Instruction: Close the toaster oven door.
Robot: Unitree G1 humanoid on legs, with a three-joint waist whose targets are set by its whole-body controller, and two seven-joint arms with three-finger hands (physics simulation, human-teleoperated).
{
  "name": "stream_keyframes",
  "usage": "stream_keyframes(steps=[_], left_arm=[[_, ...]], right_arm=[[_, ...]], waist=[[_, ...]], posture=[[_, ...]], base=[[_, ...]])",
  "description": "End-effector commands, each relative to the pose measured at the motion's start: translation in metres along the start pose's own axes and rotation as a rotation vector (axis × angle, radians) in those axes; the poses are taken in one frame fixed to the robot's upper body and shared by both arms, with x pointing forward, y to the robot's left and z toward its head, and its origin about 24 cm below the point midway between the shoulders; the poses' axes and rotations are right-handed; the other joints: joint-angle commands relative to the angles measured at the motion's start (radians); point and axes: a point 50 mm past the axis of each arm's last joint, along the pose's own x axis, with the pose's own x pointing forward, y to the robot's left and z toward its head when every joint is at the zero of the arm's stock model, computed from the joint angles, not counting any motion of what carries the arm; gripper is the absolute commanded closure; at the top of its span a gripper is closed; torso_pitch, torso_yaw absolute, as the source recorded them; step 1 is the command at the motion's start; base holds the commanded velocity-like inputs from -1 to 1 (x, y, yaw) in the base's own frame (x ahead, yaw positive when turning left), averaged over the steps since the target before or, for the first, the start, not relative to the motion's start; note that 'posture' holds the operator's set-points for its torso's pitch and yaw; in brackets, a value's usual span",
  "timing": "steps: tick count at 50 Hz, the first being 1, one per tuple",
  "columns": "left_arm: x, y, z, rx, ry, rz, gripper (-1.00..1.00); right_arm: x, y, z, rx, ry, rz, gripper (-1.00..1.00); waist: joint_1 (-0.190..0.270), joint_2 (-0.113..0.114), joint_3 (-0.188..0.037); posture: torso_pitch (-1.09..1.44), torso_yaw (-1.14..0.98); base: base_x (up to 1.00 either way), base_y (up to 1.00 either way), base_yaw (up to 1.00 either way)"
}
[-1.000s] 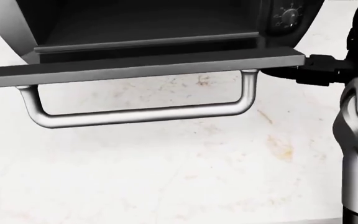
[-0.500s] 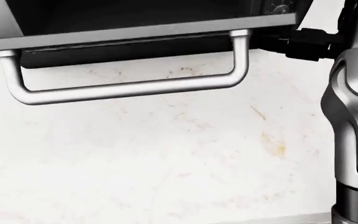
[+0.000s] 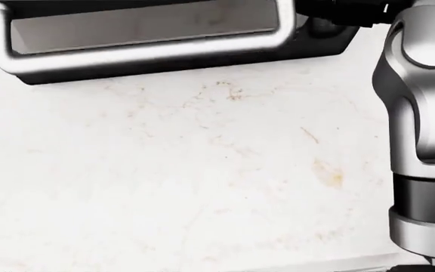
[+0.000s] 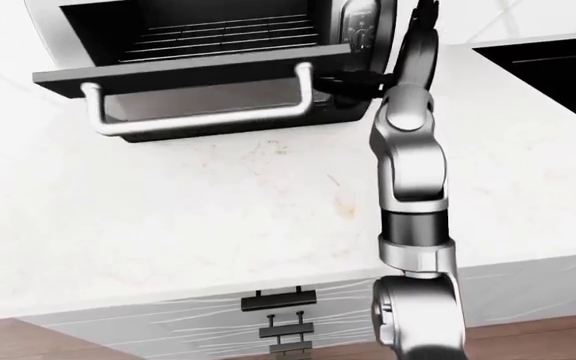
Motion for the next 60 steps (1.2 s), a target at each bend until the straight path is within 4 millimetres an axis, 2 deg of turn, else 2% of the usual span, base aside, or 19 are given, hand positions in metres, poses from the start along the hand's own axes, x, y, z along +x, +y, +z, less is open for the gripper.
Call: stream_keyframes(steps=[1, 11, 19, 45, 49, 60], left_arm=[[-0.002, 0.000, 0.020, 0.013, -0.090, 0.000, -1.00], [-0.013, -0.015, 0.025, 0.007, -0.086, -0.068, -1.00], [-0.037, -0.029, 0.030, -0.013, -0.078, -0.158, -1.00], [-0.064, -0.032, 0.032, 0.004, -0.091, -0.203, -1.00], [-0.077, -0.037, 0.026, 0.007, -0.081, -0.231, -1.00], [-0.097, -0.046, 0.018, 0.009, -0.062, -0.297, -1.00]], right_arm=[[-0.002, 0.004, 0.042, 0.069, -0.178, 0.019, -1.00], [0.001, 0.005, 0.044, 0.066, -0.185, 0.019, -1.00], [0.003, 0.008, 0.046, 0.058, -0.192, 0.020, -1.00], [0.016, 0.017, 0.049, 0.030, -0.210, 0.033, -1.00], [0.017, 0.018, 0.053, 0.030, -0.214, 0.036, -1.00], [0.021, 0.020, 0.058, 0.029, -0.222, 0.040, -1.00]], waist=[[0.006, -0.001, -0.033], [0.005, -0.002, -0.032], [0.003, -0.001, -0.029], [0.002, 0.000, -0.025], [0.001, 0.001, -0.024], [0.003, -0.002, -0.022]], posture=[[0.00, 0.00], [0.00, 0.00], [0.00, 0.00], [0.00, 0.00], [0.00, 0.00], [0.00, 0.00]], base=[[0.00, 0.00, 0.00], [0.00, 0.00, 0.00], [0.00, 0.00, 0.00], [0.00, 0.00, 0.00], [0.00, 0.00, 0.00], [0.00, 0.00, 0.00]])
